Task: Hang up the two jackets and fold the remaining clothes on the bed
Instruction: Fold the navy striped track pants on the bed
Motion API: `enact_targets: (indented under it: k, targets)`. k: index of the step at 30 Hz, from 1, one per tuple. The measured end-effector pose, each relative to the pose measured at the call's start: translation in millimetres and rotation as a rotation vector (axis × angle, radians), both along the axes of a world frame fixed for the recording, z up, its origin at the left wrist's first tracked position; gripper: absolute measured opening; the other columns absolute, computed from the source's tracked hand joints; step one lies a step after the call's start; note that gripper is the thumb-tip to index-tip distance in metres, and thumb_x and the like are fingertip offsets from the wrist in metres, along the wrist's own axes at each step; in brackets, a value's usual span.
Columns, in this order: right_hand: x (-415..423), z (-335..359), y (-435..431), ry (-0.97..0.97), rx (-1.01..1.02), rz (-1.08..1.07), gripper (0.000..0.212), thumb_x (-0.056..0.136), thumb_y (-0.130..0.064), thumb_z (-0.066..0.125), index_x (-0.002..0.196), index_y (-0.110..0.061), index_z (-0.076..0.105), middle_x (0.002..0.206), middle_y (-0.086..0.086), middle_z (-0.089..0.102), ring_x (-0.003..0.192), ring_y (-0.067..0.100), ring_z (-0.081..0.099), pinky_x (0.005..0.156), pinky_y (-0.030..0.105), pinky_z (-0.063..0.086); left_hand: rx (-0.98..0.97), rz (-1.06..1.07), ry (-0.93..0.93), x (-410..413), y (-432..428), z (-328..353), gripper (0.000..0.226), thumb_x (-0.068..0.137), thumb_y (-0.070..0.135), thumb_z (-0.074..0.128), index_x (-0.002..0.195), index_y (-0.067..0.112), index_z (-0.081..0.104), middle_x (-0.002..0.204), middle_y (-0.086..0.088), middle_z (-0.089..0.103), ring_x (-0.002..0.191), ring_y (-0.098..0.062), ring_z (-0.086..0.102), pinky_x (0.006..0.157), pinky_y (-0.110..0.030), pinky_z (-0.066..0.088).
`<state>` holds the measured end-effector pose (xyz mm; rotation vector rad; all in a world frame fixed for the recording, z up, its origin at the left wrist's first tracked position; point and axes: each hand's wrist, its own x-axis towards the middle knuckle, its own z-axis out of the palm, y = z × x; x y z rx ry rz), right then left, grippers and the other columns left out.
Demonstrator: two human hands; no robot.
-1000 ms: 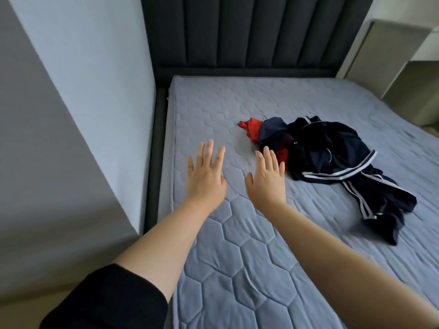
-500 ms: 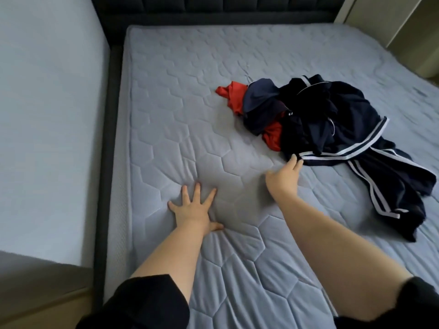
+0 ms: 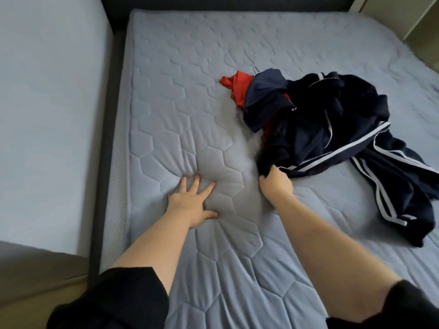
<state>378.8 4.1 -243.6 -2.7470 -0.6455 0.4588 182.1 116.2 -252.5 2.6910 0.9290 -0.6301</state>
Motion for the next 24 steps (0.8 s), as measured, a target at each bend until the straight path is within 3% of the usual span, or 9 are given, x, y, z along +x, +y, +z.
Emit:
enact_targets:
  k: [4,6,9,12,15,17,20,22,24]
  targets:
    - [-53,16,-15,0.092,-0.048,0.249,0.036,0.089,-0.031,0.053,0.111,-0.003,0.054,0.116,0.015,0.06,0.108,0.034,0.055,0.083,0.033,0.042,-0.179,0.055,-0.159,-22,14,17,0.058,0.096,0.05,0.04,0.148,0.041,0.016,0.159,0.009,0.003,0.146,-0.015,0.001,0.115,-0.035,0.014]
    - [-79,29,-24,0.255,-0.05,0.356,0.025,0.086,-0.03,0.056,0.093,-0.006,0.056,0.095,0.01,0.062,0.091,0.028,0.058,0.073,0.029,0.042,-0.379,0.245,-0.322,-32,17,26,0.045,0.1,0.038,0.038,0.143,0.024,0.039,0.156,0.002,0.023,0.143,-0.015,0.019,0.114,-0.027,0.017]
    - [-112,56,-37,0.585,-0.126,0.542,0.021,0.078,-0.024,0.058,0.062,-0.011,0.051,0.052,-0.002,0.056,0.052,0.016,0.051,0.049,0.021,0.041,-0.735,0.645,-0.548,-43,5,43,0.039,0.098,0.046,0.038,0.122,0.024,0.061,0.129,0.002,0.057,0.122,-0.017,0.05,0.103,-0.027,0.036]
    - [-144,79,-43,0.727,-0.144,0.684,0.023,0.08,-0.028,0.059,0.064,-0.013,0.053,0.047,-0.006,0.057,0.04,0.01,0.055,0.048,0.019,0.043,-1.051,0.858,-0.65,-42,-14,60,0.031,0.093,0.051,0.045,0.108,0.028,0.059,0.102,0.003,0.064,0.095,-0.014,0.058,0.079,-0.027,0.044]
    - [-162,92,-47,0.65,-0.065,0.737,0.027,0.084,-0.034,0.058,0.067,-0.013,0.052,0.053,-0.005,0.061,0.047,0.01,0.061,0.06,0.024,0.053,-1.094,0.791,-0.683,-42,-34,72,0.01,0.089,0.019,0.06,0.097,0.016,0.066,0.094,-0.007,0.068,0.083,-0.017,0.064,0.072,-0.027,0.05]
    - [-163,97,-54,0.634,-0.009,0.715,0.034,0.087,-0.039,0.057,0.067,-0.012,0.052,0.056,-0.001,0.062,0.045,0.01,0.06,0.06,0.023,0.053,-1.041,0.787,-0.739,-45,-43,80,0.013,0.085,0.002,0.06,0.094,0.01,0.067,0.088,-0.007,0.069,0.078,-0.018,0.064,0.07,-0.026,0.051]
    - [-157,102,-65,0.552,0.22,0.498,0.043,0.091,-0.046,0.053,0.062,-0.015,0.05,0.049,0.0,0.057,0.035,0.012,0.05,0.04,0.018,0.04,-0.998,0.781,-0.797,-51,-45,94,0.015,0.087,0.003,0.059,0.096,0.014,0.065,0.09,-0.005,0.067,0.075,-0.014,0.063,0.063,-0.02,0.051]
    - [-149,104,-69,0.34,0.366,0.329,0.046,0.092,-0.047,0.05,0.059,-0.015,0.048,0.048,-0.001,0.051,0.04,0.014,0.045,0.045,0.023,0.038,-0.969,0.753,-0.783,-58,-45,101,0.014,0.091,0.008,0.058,0.1,0.016,0.064,0.097,-0.007,0.067,0.084,-0.017,0.064,0.072,-0.024,0.052]
    - [-144,105,-70,0.022,0.37,0.252,0.035,0.091,-0.043,0.053,0.067,-0.017,0.049,0.058,-0.005,0.051,0.053,0.012,0.046,0.054,0.027,0.036,-0.948,0.731,-0.783,-67,-45,109,0.014,0.094,0.011,0.056,0.105,0.015,0.063,0.103,-0.009,0.066,0.095,-0.022,0.063,0.087,-0.031,0.05]
